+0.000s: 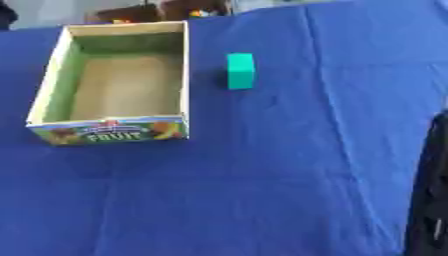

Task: Pick up objects on the table and place them in the box.

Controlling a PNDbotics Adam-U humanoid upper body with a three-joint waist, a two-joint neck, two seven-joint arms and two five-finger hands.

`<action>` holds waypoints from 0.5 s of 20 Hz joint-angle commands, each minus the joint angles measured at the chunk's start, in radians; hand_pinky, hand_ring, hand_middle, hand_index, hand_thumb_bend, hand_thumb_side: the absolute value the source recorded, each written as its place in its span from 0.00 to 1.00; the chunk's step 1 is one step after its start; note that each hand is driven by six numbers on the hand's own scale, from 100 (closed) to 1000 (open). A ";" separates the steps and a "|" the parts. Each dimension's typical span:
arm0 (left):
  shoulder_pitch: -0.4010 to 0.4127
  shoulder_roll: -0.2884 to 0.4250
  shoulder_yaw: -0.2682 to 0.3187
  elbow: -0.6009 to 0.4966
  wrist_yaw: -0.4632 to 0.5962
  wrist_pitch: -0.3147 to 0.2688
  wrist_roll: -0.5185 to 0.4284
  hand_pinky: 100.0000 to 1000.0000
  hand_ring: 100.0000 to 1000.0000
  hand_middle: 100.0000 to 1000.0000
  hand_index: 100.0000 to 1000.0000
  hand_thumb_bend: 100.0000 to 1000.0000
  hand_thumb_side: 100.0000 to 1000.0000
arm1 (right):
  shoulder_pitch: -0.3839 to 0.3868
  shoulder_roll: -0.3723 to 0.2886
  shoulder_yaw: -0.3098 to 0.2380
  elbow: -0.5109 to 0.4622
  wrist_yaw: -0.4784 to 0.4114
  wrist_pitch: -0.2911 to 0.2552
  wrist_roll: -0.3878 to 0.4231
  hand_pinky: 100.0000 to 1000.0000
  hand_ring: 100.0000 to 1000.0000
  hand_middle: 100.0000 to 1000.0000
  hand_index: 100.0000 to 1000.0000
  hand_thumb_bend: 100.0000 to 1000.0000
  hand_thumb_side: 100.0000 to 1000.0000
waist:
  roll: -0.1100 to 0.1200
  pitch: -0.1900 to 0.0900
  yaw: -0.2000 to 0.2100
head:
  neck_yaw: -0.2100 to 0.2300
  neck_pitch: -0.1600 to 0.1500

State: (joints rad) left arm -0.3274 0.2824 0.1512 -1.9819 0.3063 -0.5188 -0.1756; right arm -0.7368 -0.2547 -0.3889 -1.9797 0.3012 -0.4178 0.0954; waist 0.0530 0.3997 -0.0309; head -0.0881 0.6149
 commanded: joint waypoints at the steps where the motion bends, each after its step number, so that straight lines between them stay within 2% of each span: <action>1: -0.011 0.009 -0.002 -0.018 -0.008 -0.001 -0.005 0.69 0.71 0.96 0.97 0.00 1.00 | -0.019 -0.032 -0.009 -0.020 -0.016 -0.001 0.008 0.59 0.67 0.69 0.86 0.00 1.00 | -0.002 -0.016 0.001 | -0.003 0.002; 10: -0.013 0.007 -0.003 -0.018 -0.014 0.000 -0.005 0.69 0.71 0.97 0.97 0.00 1.00 | -0.022 -0.034 -0.013 -0.020 -0.022 0.001 0.016 0.59 0.67 0.69 0.86 0.00 1.00 | -0.004 -0.008 0.002 | -0.002 -0.018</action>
State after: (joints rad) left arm -0.3290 0.2794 0.1509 -1.9819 0.2973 -0.5175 -0.1772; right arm -0.7402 -0.2603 -0.3946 -1.9797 0.2868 -0.4152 0.1079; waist 0.0522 0.4094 -0.0299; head -0.0882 0.6092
